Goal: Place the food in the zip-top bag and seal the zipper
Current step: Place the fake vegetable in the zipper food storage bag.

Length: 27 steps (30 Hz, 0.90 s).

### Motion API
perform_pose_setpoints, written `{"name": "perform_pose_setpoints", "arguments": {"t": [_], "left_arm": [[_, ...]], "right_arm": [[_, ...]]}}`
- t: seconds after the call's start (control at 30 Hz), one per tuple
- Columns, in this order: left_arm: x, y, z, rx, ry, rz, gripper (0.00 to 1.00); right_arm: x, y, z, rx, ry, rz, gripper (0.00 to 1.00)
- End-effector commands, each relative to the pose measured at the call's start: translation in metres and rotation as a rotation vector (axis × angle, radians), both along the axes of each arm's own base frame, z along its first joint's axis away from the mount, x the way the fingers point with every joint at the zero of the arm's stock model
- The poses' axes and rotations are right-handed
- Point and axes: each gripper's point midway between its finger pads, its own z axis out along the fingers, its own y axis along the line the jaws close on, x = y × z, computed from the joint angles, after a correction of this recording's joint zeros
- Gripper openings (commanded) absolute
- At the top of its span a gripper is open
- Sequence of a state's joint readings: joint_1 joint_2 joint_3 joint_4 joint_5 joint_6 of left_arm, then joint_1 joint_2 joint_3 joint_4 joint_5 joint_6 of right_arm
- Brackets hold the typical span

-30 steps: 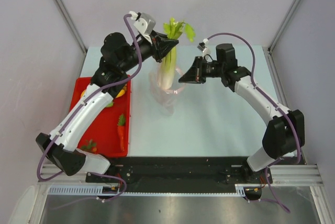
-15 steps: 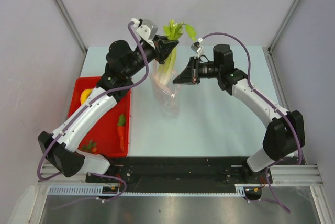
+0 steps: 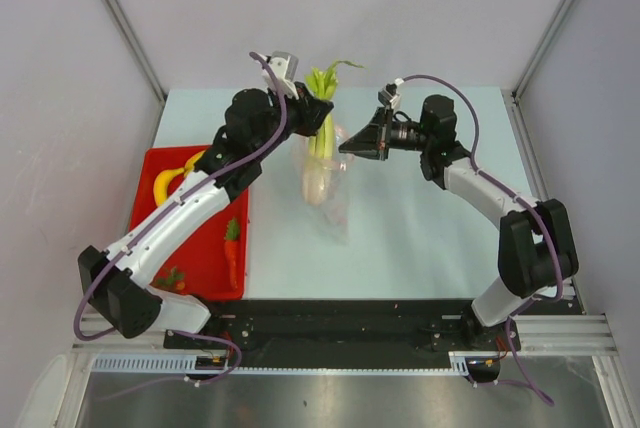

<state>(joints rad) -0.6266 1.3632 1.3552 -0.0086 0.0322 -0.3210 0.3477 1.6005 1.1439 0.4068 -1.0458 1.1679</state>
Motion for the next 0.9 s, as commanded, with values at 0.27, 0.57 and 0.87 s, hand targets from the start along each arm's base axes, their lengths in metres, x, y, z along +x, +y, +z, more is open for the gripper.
{"name": "perform_pose_setpoints", "arguments": {"t": [0.27,0.57,0.87], "left_arm": [[-0.041,0.002,-0.031,-0.071,0.263,-0.055,0.25],[-0.058,0.049,-0.006,0.078,0.213,-0.129,0.87],[-0.055,0.073,-0.047,0.171,0.292,-0.053,0.74]], "right_arm": [[-0.005,-0.007,0.047,0.098,-0.170,-0.004,0.00],[-0.013,-0.012,0.046,0.029,-0.274,0.001,0.00],[-0.015,-0.009,0.039,0.004,-0.273,0.013,0.00]]}}
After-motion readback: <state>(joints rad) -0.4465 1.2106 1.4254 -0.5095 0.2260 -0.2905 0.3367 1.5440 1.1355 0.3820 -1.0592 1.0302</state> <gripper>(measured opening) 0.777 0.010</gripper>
